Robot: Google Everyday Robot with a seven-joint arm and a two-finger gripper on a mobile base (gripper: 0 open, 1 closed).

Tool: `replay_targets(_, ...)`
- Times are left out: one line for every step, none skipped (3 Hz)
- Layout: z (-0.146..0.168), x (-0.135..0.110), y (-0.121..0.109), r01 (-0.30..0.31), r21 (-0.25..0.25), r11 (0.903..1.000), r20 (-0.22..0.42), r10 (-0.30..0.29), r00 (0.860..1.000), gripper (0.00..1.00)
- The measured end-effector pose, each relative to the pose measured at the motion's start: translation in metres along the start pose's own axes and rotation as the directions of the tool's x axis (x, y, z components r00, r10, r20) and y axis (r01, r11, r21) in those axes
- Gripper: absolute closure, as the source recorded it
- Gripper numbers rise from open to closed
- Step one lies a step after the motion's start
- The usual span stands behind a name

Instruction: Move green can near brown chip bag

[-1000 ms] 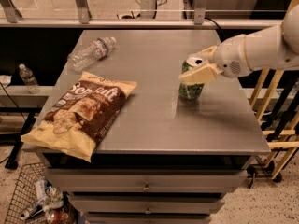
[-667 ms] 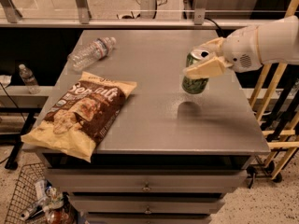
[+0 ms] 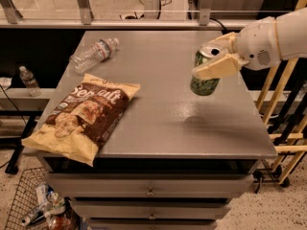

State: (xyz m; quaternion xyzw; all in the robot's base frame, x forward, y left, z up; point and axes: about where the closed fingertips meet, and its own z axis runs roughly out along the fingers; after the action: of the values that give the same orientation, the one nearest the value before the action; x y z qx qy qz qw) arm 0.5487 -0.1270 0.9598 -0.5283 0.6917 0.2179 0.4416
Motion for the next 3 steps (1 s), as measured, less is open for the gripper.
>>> replay_targets(0.018,-0.013,0.019,0.044,-0.077,0.996,0.027,-0.042,0.999,1.0)
replay_targets(0.043,-0.039,0.052,0.133,-0.192,0.9723,0.079,-0.12,0.99,1.0)
replay_targets(0.073,-0.06,0.084,0.194,-0.311,0.9305,0.175,-0.145,0.974,1.0)
